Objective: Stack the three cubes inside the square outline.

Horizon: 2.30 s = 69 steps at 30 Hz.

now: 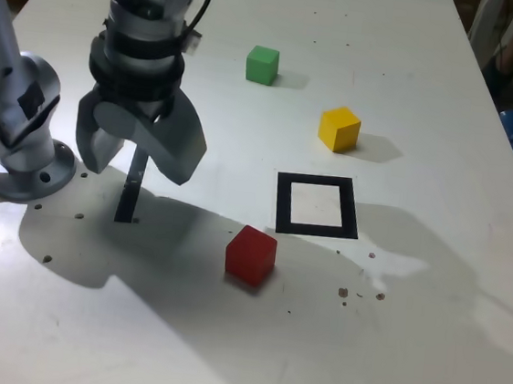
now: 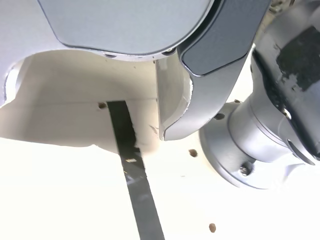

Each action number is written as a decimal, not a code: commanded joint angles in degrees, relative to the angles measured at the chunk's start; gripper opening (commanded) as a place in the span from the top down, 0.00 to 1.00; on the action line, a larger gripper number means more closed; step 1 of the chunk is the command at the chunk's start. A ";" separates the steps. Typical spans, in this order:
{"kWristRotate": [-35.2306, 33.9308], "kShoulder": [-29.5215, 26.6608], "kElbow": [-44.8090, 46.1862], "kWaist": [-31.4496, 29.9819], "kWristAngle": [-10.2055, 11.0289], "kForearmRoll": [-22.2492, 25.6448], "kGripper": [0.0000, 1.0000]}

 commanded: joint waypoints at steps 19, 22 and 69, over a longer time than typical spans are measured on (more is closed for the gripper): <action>1.28 14.01 -20.96 -14.17 1.28 6.67 0.01; 1.63 16.16 -22.75 -14.69 0.96 6.59 0.01; -0.19 28.80 -30.66 -15.22 2.24 6.05 0.67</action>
